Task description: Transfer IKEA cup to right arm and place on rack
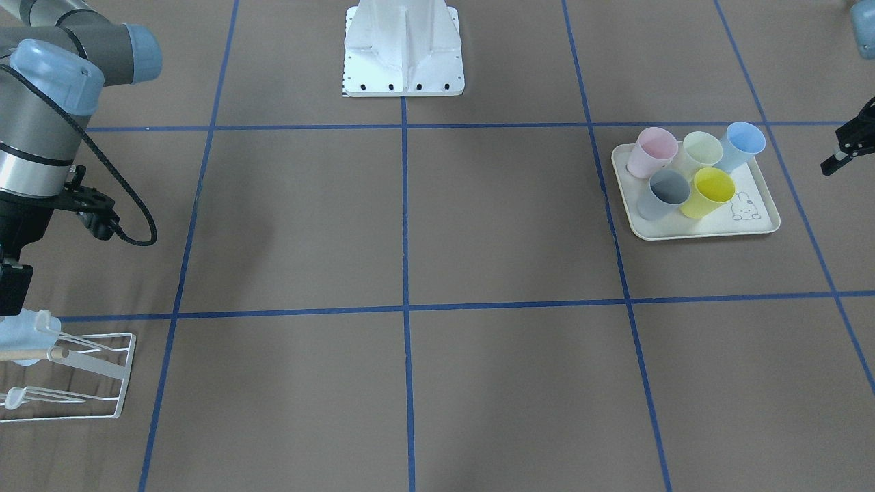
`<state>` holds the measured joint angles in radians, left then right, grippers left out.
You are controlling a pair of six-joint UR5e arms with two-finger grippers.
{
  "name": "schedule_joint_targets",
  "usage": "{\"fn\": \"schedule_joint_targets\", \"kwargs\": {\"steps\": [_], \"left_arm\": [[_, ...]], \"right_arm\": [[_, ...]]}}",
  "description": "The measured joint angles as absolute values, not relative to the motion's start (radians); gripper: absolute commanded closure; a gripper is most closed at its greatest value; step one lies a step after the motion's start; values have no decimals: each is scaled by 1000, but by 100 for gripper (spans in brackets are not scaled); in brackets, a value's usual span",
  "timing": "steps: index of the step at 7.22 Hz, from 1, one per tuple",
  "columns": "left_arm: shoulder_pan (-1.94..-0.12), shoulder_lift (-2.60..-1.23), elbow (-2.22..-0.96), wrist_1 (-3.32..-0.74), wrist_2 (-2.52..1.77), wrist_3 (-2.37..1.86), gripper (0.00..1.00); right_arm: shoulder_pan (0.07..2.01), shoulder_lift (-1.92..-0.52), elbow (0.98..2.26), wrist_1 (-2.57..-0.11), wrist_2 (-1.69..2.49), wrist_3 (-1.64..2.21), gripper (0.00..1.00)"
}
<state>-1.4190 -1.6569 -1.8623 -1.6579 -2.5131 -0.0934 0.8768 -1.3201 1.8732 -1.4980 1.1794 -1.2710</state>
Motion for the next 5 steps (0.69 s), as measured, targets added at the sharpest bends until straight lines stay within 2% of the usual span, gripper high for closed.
{"fn": "schedule_joint_targets", "kwargs": {"steps": [5], "left_arm": [[-1304,-1606,-1883,-1692,-2330,-202,0]], "right_arm": [[900,-1324,2010,-1489,1572,-431,0]]}}
